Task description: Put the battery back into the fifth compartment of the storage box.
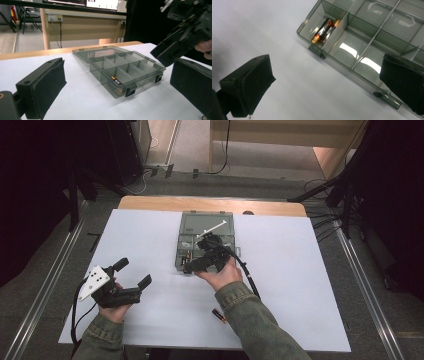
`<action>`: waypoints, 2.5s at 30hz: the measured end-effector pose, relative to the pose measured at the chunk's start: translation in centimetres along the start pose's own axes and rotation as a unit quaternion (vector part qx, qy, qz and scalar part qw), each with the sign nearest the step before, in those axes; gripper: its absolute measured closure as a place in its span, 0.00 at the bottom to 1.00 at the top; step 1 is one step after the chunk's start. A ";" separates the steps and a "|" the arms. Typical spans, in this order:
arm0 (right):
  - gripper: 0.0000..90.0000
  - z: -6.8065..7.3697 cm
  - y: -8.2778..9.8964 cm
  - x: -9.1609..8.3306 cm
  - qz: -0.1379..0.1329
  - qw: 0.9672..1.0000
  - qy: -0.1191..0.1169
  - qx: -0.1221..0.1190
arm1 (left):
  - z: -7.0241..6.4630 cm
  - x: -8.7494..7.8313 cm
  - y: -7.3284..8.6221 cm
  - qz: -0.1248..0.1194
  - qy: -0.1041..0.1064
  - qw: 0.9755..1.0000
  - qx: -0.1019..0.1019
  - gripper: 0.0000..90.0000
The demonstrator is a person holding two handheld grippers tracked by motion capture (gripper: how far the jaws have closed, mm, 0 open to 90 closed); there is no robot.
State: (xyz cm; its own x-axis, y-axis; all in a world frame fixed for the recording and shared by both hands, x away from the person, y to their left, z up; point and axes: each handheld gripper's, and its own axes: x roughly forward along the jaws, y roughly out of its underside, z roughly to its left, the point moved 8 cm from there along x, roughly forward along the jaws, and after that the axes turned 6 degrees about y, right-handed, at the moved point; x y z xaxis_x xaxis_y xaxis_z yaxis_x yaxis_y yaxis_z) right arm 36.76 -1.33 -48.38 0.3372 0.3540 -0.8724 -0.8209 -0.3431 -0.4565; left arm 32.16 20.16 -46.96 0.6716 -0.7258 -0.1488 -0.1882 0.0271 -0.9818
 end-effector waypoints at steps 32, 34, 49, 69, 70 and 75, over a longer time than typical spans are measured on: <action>0.01 -0.3 7.3 -1.7 0.013 0.998 0.001 -0.066 | -0.3 0.4 0.7 0.019 -0.003 1.000 0.010 0.00; 0.01 -0.4 7.6 -1.6 0.012 0.997 0.003 -0.071 | -0.3 0.4 0.7 0.020 -0.002 1.000 0.009 0.00; 0.07 0.1 10.8 -0.9 0.072 0.990 0.004 -0.118 | -0.3 0.3 0.7 0.020 -0.002 1.000 0.009 0.00; 0.23 0.4 13.3 0.4 0.149 0.974 0.026 -0.167 | -0.3 0.4 0.7 0.021 0.001 1.000 0.008 0.00; 0.25 0.3 13.4 0.5 0.149 0.974 0.028 -0.168 | -0.3 0.4 0.7 0.021 0.002 1.000 0.008 0.00; 0.34 0.3 13.9 0.6 0.150 0.974 0.029 -0.169 | -0.3 0.4 0.8 0.021 0.002 1.000 0.008 0.00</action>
State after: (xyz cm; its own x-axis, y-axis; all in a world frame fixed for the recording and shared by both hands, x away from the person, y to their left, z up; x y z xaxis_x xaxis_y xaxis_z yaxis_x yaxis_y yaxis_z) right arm 25.44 -5.67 -55.17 0.1398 0.1478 -0.9791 -0.6910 -0.6937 -0.2034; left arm 32.06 19.66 -47.72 0.6604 -0.7264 -0.1901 -0.2052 0.0689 -0.9763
